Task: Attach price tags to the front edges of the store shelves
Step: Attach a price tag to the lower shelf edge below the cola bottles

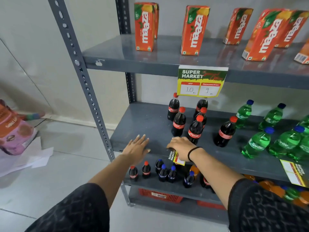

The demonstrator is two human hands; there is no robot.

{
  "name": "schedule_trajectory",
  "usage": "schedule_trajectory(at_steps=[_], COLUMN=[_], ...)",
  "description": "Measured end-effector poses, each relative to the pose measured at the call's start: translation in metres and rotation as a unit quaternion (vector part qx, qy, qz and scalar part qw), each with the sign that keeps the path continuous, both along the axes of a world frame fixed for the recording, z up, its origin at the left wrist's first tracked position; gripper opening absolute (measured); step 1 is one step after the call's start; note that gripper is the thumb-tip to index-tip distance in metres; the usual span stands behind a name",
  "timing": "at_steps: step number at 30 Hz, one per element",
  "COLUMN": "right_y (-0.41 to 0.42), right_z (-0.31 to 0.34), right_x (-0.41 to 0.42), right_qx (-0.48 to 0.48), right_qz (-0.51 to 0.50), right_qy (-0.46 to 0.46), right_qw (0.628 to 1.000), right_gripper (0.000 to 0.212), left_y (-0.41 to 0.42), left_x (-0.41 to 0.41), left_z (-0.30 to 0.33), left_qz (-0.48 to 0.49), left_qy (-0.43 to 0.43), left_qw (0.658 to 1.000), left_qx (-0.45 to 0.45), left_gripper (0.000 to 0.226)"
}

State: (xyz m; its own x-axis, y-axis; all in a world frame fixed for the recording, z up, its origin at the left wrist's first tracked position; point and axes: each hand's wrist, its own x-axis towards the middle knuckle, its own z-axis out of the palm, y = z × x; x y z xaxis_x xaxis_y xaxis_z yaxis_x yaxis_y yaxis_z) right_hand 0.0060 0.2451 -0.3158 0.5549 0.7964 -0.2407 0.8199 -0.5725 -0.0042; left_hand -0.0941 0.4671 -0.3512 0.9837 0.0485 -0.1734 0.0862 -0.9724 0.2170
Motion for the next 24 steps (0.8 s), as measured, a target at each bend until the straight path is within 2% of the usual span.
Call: schedule_trajectory(at_steps=[3,9,13,15,18,20,24], right_y=[0.002,0.011,0.009,0.002,-0.023,-0.044,-0.074], right_z=[0.005,0.010,0.019,0.029,0.033,0.023,-0.013], right_x=[0.007,0.008,0.011,0.011,0.002,-0.013,-0.041], right_qx=[-0.001,-0.013,-0.013,0.027,0.143,0.205,0.266], right_qz=[0.012,-0.031,-0.039,-0.060,-0.115,-0.156,-0.244], right_qy=[-0.023,-0.002,0.029,0.054,0.089,0.115,0.133], right_qw=[1.000,0.999,0.999,0.996,0.979,0.959,0.923], right_gripper=[0.046,0.014,0.010,0.009,0.006,0.010,0.011], left_y=[-0.002,0.003,0.003,0.003,0.001,-0.001,-0.011], left_x=[0.005,0.011,0.010,0.009,0.008,0.010,0.020], left_z=[-0.012,-0.018,-0.020,-0.021,-0.019,-0.014,-0.001], left_qz=[0.006,0.013,0.010,0.010,0.013,0.020,0.021], left_qy=[0.044,0.055,0.054,0.052,0.056,0.054,0.031], left_qw=[0.999,0.998,0.998,0.998,0.998,0.997,0.999], left_qx=[-0.015,-0.031,-0.031,-0.027,-0.032,-0.044,-0.022], left_gripper=[0.061,0.061,0.061,0.061,0.061,0.061,0.059])
